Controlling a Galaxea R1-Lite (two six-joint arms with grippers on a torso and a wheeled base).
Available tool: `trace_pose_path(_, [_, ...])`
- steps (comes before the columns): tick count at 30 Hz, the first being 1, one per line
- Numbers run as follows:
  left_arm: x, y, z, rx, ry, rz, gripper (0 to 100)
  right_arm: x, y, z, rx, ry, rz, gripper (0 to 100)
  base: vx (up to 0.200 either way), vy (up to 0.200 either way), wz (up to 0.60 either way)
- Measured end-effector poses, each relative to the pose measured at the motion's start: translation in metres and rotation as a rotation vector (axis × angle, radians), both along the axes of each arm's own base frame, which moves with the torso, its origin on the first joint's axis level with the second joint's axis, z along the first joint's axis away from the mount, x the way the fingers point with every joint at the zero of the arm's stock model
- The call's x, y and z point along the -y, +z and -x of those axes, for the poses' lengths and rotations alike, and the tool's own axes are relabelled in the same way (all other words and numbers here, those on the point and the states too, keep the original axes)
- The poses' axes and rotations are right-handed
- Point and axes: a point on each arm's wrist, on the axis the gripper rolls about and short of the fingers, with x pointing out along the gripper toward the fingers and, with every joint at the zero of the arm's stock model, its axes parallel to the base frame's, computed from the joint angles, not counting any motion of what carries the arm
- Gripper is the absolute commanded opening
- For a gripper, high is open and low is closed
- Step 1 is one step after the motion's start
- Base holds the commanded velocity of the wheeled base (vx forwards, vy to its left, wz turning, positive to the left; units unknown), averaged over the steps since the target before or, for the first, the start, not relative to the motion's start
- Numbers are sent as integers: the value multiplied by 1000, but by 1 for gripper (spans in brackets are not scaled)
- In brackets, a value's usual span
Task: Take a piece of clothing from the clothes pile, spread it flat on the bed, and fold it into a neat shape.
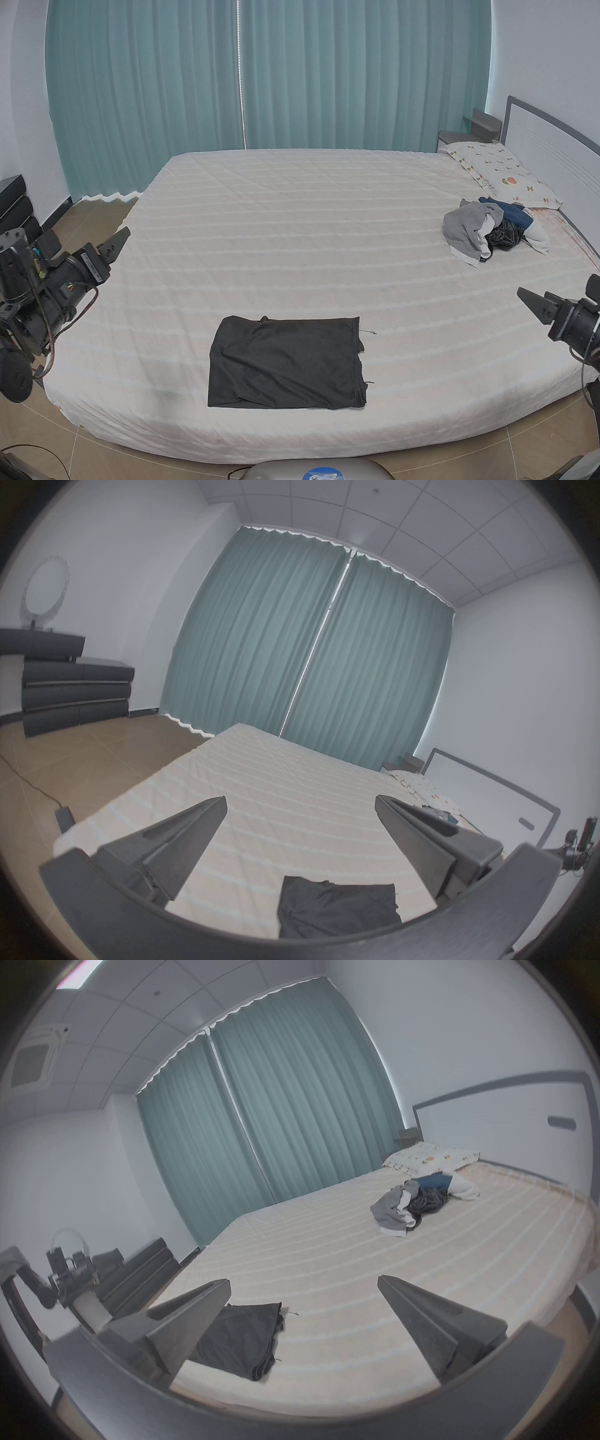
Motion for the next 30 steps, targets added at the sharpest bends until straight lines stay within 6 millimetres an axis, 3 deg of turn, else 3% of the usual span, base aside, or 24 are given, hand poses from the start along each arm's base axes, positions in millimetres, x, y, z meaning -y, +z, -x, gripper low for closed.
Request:
trace_pose_path(10, [-8,33,88,-2,-14,-141,100,2,18,85,57,21,167,100,0,0,0])
trace_pose_path(17, [-11,36,161,43,-21,-260,100,4,13,132,137,18,312,100,0,0,0])
trace_pose_path(24, [-14,9,232,103,17,-373,100,6,-13,163,251,-40,475,100,0,0,0])
trace_pose_path(30, [-15,-32,253,153,68,-424,100,7,-51,169,257,-88,553,100,0,0,0])
